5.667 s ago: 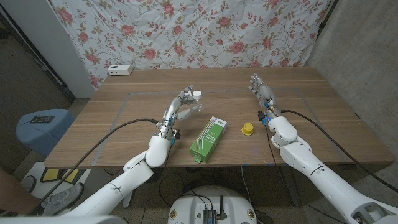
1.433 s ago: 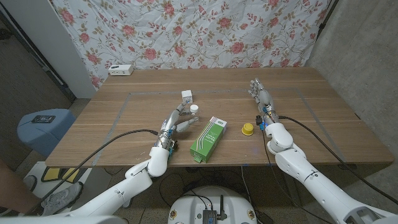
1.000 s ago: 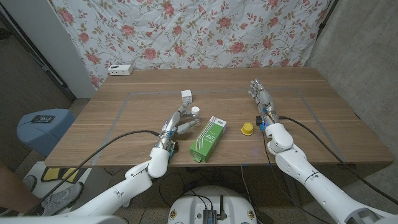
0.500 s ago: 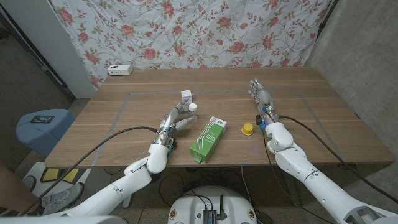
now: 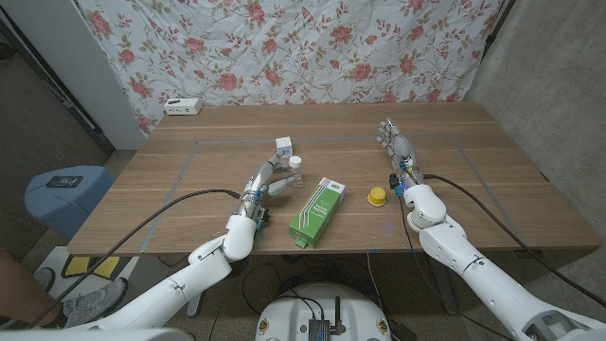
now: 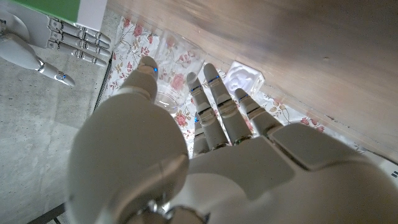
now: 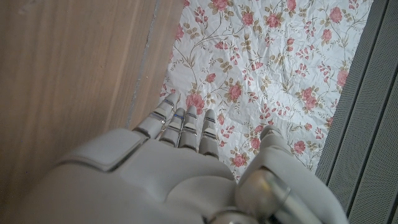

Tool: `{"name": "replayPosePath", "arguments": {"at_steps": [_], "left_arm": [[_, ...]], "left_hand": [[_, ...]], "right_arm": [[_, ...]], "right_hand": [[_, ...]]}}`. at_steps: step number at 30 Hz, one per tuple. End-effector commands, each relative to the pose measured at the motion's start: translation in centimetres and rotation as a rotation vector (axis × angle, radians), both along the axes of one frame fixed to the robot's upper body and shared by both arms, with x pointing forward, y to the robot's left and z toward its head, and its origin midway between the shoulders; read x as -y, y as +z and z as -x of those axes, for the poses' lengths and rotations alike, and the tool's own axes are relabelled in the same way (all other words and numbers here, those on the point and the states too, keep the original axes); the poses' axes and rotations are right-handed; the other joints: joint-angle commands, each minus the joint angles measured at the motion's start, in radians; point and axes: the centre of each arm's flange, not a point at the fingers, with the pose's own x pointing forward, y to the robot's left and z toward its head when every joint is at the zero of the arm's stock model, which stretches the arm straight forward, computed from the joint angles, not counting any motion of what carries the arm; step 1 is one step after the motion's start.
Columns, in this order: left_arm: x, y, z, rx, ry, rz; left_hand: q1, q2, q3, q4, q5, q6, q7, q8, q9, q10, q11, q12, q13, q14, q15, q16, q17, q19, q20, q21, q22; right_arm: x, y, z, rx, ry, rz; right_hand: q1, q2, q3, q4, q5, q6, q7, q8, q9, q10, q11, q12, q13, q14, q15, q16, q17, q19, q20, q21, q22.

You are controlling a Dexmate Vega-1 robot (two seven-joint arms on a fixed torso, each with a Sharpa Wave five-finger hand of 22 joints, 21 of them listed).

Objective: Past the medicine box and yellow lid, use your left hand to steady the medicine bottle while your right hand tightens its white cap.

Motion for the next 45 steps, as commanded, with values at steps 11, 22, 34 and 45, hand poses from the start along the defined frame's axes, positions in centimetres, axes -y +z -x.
{"name": "replayPosePath", "arguments": {"at_steps": [11, 22, 34, 45], "left_arm": [[-0.31, 0.1, 0.14, -0.099, -0.032, -0.014], [-0.49, 0.14, 0.22, -0.112, -0.033, -0.036], [-0.83, -0.19, 0.09, -0.122, -0.02, -0.073], [-1.03, -0.48, -0.08, -0.134, -0.006, -0.078]], "left_hand": [[-0.01, -0.012, -0.021, -0.002, 0.005, -0.06, 0.065, -0.005, 0.005, -0.035, -0.016, -0.009, 0.0, -0.059, -0.122, -0.002, 0.005, -0.031, 0.009, -0.005, 0.002], [-0.024, -0.015, -0.04, 0.004, 0.006, -0.09, 0.083, -0.003, 0.005, -0.073, -0.008, -0.009, 0.0, -0.102, -0.121, -0.002, 0.005, -0.056, 0.012, -0.005, 0.003], [-0.031, -0.012, -0.049, 0.009, 0.008, -0.099, 0.087, -0.001, 0.005, -0.083, -0.01, -0.006, -0.001, -0.117, -0.118, -0.001, 0.005, -0.066, 0.007, -0.004, 0.003], [-0.038, -0.011, -0.054, 0.011, 0.01, -0.102, 0.088, 0.002, 0.005, -0.09, -0.011, -0.004, -0.001, -0.126, -0.115, -0.001, 0.003, -0.072, 0.003, -0.002, 0.003]], "right_arm": [[0.28, 0.4, 0.3, 0.009, -0.003, 0.001], [0.28, 0.31, 0.43, 0.01, -0.003, 0.0], [0.29, 0.26, 0.63, 0.01, -0.003, -0.001], [0.26, 0.44, 0.62, 0.011, -0.004, 0.002]], "right_hand": [[-0.005, -0.005, 0.01, 0.0, 0.007, 0.013, 0.001, 0.0, 0.002, -0.003, -0.001, -0.004, 0.003, 0.0, 0.006, -0.001, 0.003, 0.009, -0.031, 0.002, 0.003], [-0.007, -0.005, 0.011, 0.0, 0.007, 0.014, 0.0, 0.0, 0.002, -0.001, 0.004, -0.003, 0.003, 0.0, 0.006, -0.001, 0.003, 0.009, -0.031, 0.002, 0.003], [-0.01, -0.006, 0.012, 0.0, 0.007, 0.015, 0.002, 0.0, 0.002, -0.002, 0.002, -0.003, 0.003, 0.0, 0.006, -0.001, 0.003, 0.008, -0.031, 0.002, 0.003], [-0.012, -0.006, 0.013, 0.0, 0.007, 0.016, 0.002, -0.001, 0.003, 0.0, 0.004, -0.002, 0.003, 0.0, 0.007, -0.001, 0.003, 0.008, -0.029, 0.002, 0.003]]}}
